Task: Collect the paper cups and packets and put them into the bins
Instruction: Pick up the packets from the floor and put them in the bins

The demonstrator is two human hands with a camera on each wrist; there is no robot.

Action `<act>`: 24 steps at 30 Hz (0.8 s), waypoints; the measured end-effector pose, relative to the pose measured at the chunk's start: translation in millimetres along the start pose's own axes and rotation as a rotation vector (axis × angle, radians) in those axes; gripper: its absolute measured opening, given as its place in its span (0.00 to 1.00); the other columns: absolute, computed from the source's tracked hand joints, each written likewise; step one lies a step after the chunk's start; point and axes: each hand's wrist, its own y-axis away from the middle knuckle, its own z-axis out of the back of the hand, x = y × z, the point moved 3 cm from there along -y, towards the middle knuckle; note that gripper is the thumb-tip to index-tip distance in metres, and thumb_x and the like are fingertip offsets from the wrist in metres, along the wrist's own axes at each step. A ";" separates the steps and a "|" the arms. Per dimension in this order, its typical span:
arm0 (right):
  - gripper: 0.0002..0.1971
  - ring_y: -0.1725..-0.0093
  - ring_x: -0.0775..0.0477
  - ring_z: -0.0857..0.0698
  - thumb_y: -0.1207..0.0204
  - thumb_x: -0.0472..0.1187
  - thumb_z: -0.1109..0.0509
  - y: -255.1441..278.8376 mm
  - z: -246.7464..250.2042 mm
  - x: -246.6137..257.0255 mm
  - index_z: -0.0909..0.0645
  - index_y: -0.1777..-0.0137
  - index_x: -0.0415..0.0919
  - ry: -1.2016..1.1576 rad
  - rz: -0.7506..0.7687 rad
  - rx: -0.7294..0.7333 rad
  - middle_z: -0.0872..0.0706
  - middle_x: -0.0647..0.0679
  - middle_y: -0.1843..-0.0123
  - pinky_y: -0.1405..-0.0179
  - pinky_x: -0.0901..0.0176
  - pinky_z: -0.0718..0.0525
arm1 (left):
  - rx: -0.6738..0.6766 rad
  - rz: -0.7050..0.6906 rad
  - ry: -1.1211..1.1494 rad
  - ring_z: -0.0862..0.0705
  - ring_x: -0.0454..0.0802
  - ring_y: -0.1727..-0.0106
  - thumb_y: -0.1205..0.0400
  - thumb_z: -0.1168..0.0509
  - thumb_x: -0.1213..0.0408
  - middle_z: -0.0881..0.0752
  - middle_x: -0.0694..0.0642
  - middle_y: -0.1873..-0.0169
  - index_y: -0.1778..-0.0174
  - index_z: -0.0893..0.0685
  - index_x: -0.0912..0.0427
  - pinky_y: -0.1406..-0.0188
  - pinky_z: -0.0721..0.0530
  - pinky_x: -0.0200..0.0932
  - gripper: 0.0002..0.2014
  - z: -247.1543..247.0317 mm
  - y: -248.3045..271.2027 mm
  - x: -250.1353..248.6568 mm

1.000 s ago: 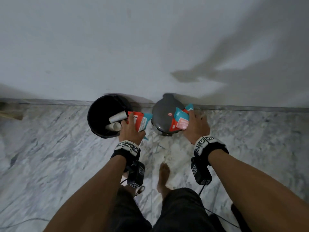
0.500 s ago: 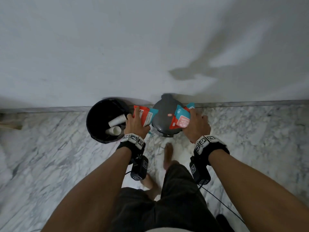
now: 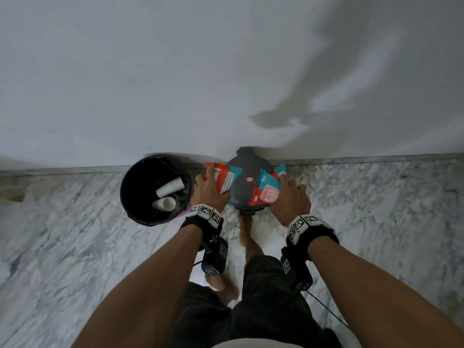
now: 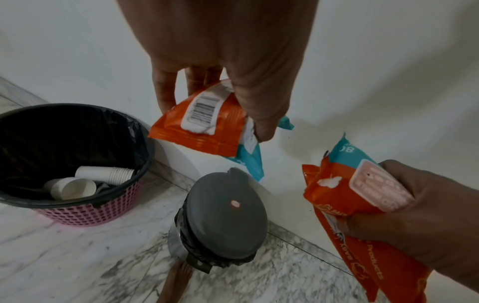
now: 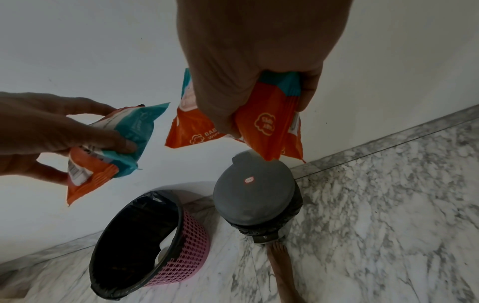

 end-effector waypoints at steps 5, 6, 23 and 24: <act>0.39 0.36 0.35 0.24 0.32 0.49 0.24 -1.5 -13.7 -2.3 0.39 0.23 0.45 0.011 0.009 0.022 0.22 0.40 0.34 0.46 0.42 0.18 | 0.018 0.013 -0.007 0.21 0.67 0.42 0.30 0.28 0.59 0.30 0.64 0.40 0.20 0.45 0.50 0.49 0.18 0.58 0.45 -13.5 -7.6 6.0; 0.39 0.36 0.35 0.24 0.32 0.49 0.24 -1.2 -17.8 -3.1 0.39 0.23 0.45 0.015 0.009 0.032 0.22 0.40 0.34 0.46 0.42 0.18 | 0.025 0.027 -0.013 0.22 0.66 0.41 0.30 0.27 0.59 0.30 0.64 0.40 0.20 0.45 0.50 0.49 0.19 0.58 0.44 -17.4 -8.4 9.3; 0.40 0.35 0.33 0.24 0.32 0.46 0.25 -108.4 -148.5 -19.5 0.39 0.21 0.46 0.103 0.041 0.134 0.22 0.39 0.34 0.47 0.41 0.19 | 0.169 0.175 -0.046 0.23 0.65 0.38 0.28 0.27 0.57 0.30 0.62 0.39 0.20 0.49 0.46 0.47 0.19 0.60 0.46 -166.9 -104.2 85.4; 0.41 0.35 0.32 0.25 0.32 0.45 0.25 -116.2 -151.8 -19.4 0.40 0.21 0.46 0.100 0.034 0.137 0.22 0.39 0.34 0.47 0.40 0.19 | 0.165 0.176 -0.039 0.23 0.65 0.39 0.28 0.27 0.57 0.30 0.62 0.39 0.19 0.49 0.46 0.48 0.18 0.60 0.46 -171.8 -111.5 84.8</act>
